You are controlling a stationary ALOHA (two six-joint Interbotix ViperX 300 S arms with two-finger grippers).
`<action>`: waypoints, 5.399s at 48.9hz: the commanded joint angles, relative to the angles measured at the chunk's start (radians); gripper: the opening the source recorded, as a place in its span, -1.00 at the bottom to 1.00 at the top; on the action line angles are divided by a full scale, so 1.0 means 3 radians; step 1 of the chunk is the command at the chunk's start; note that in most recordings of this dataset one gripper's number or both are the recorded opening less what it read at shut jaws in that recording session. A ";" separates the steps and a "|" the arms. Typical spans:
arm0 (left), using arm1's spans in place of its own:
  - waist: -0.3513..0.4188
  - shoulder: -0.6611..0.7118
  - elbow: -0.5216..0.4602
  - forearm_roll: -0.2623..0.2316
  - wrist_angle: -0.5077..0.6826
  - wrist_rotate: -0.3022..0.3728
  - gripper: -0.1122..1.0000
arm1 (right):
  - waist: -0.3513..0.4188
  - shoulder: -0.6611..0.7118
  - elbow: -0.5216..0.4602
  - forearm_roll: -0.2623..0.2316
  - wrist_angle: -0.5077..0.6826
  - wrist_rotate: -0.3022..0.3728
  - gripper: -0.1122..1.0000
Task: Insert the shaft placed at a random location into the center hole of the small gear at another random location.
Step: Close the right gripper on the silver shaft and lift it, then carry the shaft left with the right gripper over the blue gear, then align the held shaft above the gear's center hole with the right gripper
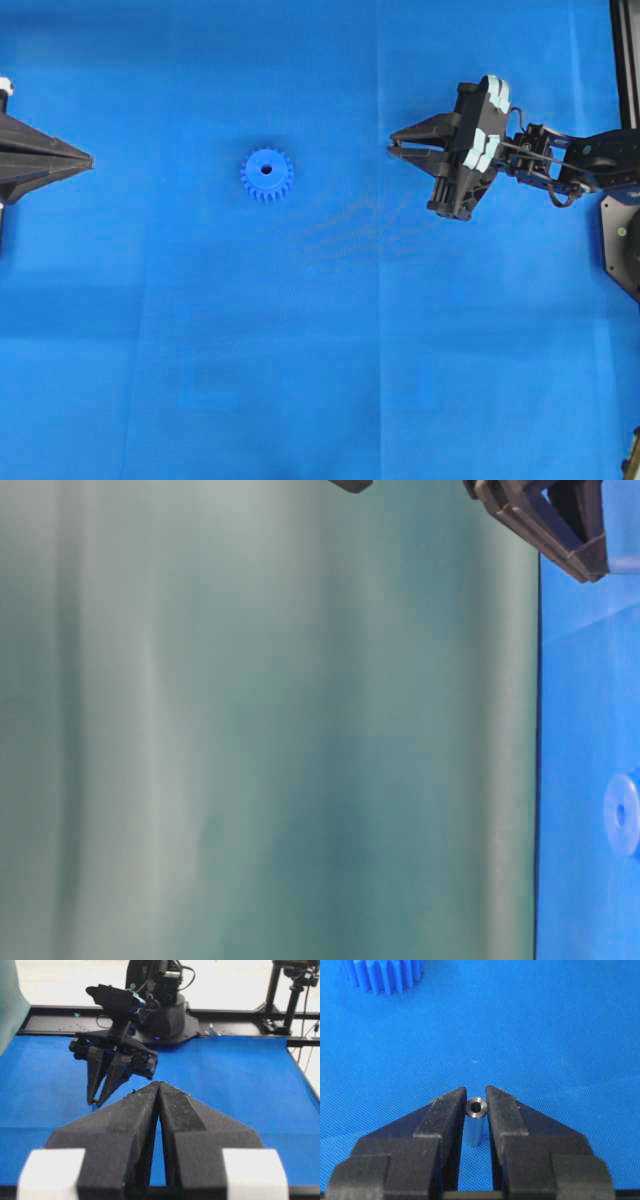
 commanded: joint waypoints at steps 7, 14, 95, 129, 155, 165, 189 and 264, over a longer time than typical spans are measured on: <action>-0.0005 0.0010 -0.0036 0.0005 -0.0010 -0.0005 -0.80 | -0.0005 -0.0056 -0.0051 0.0000 0.0005 0.0005 -0.74; -0.0005 0.0010 -0.0036 0.0000 -0.0010 -0.0010 -0.80 | -0.0005 -0.0307 -0.0097 0.0000 0.0240 0.0005 -0.74; 0.0015 0.0000 -0.0036 0.0005 0.0031 -0.0092 -0.80 | 0.0348 0.0199 -0.1825 -0.0087 0.1309 -0.0041 -0.74; 0.0010 -0.0015 -0.0041 0.0005 0.0036 -0.0092 -0.80 | 0.0404 0.0511 -0.1979 -0.0077 0.1191 -0.0020 -0.74; 0.0015 -0.0015 -0.0036 0.0005 0.0036 -0.0097 -0.80 | 0.0378 0.0603 -0.1969 -0.0066 0.1110 -0.0010 -0.74; 0.0010 -0.0015 -0.0036 0.0005 0.0031 -0.0097 -0.80 | 0.0373 0.0394 -0.1953 -0.0077 0.1130 -0.0041 -0.74; 0.0015 -0.0015 -0.0036 0.0005 0.0036 -0.0097 -0.80 | 0.0389 0.0245 -0.1907 -0.0082 0.1145 -0.0102 -0.74; 0.0015 -0.0005 -0.0036 0.0005 0.0036 -0.0097 -0.80 | 0.0435 0.0383 -0.1759 -0.0046 0.0767 -0.0077 -0.74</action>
